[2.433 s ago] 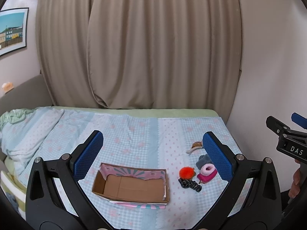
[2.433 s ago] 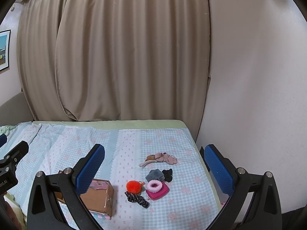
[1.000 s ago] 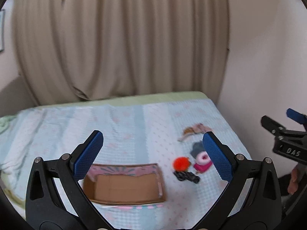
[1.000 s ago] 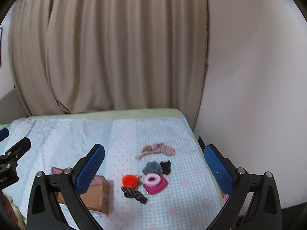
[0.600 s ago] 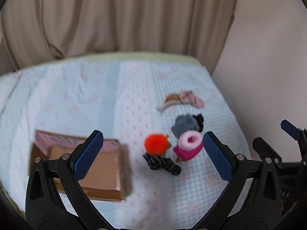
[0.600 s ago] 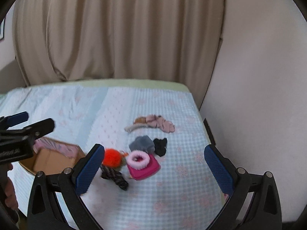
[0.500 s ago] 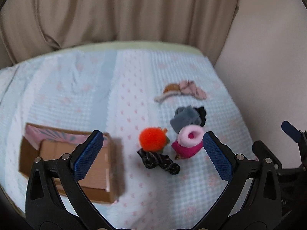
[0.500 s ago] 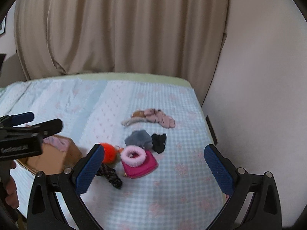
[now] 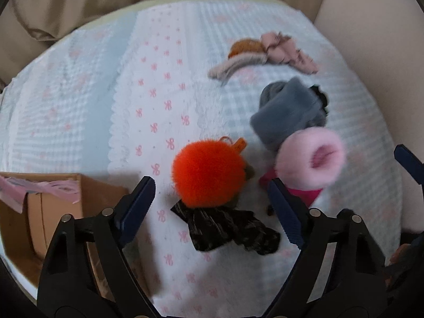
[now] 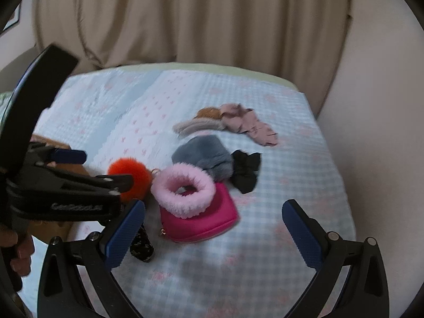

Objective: Organize soft objects
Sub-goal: 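Grasp the orange pompom with the left gripper while the right grasps the pink scrunchie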

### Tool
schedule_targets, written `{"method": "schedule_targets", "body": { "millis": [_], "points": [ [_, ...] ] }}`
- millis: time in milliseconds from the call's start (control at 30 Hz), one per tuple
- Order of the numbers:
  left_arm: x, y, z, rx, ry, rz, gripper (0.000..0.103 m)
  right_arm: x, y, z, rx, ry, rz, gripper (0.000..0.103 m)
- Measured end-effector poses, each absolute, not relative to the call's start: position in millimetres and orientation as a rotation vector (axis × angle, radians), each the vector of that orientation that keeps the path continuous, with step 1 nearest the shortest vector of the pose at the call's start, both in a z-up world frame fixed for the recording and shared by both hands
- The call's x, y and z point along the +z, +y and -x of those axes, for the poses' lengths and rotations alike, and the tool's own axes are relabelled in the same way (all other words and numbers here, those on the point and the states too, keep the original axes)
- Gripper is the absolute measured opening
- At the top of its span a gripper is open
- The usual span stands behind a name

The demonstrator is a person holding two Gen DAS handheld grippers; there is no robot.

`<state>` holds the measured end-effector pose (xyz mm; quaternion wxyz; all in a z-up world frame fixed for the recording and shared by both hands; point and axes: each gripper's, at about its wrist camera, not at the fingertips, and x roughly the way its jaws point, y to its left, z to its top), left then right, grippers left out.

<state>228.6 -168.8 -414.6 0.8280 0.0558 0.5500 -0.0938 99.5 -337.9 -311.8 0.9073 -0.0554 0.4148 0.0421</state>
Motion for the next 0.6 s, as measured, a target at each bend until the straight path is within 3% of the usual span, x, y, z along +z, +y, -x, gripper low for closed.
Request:
{"method": "schedule_targets", "body": {
  "millis": [267, 433, 600],
  "points": [
    [-451, -167, -248, -0.229, 1.229, -0.127, 0.075, -358, -322, -121, 0.172, 0.864, 0.198, 0.092],
    [-462, -167, -255, -0.249, 1.255, -0.111, 0.059, -377, -314, -129, 0.214, 0.865, 0.232, 0.084],
    [-467, -168, -259, -0.268, 1.273, -0.103, 0.041, -386, -306, -137, 0.260, 0.853, 0.281, 0.064]
  ]
}}
